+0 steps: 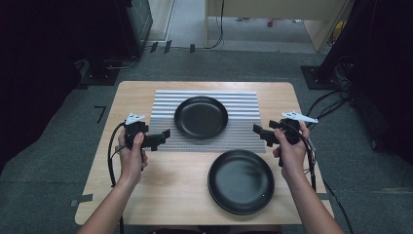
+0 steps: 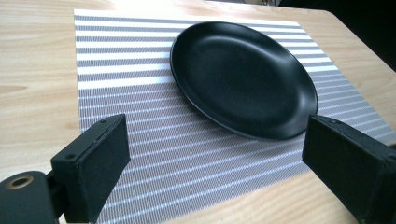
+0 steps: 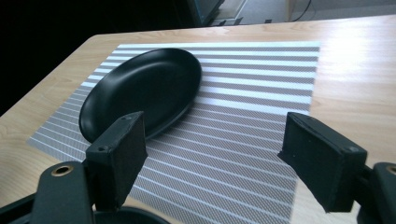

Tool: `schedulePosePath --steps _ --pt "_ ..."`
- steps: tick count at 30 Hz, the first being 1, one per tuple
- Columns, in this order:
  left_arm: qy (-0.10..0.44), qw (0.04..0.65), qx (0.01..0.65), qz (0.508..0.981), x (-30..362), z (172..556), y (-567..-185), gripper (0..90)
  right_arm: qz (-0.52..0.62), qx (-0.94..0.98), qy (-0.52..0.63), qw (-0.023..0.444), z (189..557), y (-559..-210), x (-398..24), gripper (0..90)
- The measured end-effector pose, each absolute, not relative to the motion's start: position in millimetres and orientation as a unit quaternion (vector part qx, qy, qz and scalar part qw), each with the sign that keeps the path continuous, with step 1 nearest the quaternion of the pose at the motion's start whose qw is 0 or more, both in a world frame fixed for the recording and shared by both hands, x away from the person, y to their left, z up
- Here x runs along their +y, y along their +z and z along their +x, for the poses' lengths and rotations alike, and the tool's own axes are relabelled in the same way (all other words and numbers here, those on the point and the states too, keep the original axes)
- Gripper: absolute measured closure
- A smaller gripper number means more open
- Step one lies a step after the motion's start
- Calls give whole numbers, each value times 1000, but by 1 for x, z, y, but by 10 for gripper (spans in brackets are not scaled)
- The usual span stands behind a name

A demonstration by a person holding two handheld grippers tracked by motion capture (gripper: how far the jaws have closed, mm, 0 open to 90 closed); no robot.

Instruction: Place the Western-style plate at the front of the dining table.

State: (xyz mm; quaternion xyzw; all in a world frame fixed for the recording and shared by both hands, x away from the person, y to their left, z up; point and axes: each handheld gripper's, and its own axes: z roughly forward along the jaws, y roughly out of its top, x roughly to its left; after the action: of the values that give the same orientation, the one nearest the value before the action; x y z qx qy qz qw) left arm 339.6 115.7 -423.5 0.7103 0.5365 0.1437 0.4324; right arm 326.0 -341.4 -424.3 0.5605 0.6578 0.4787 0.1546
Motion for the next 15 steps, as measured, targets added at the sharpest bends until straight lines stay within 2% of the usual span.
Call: schedulePosePath --steps 15 --pt "150 430 546 703 143 306 -433 71 574 645 474 171 286 -434 -383 202"
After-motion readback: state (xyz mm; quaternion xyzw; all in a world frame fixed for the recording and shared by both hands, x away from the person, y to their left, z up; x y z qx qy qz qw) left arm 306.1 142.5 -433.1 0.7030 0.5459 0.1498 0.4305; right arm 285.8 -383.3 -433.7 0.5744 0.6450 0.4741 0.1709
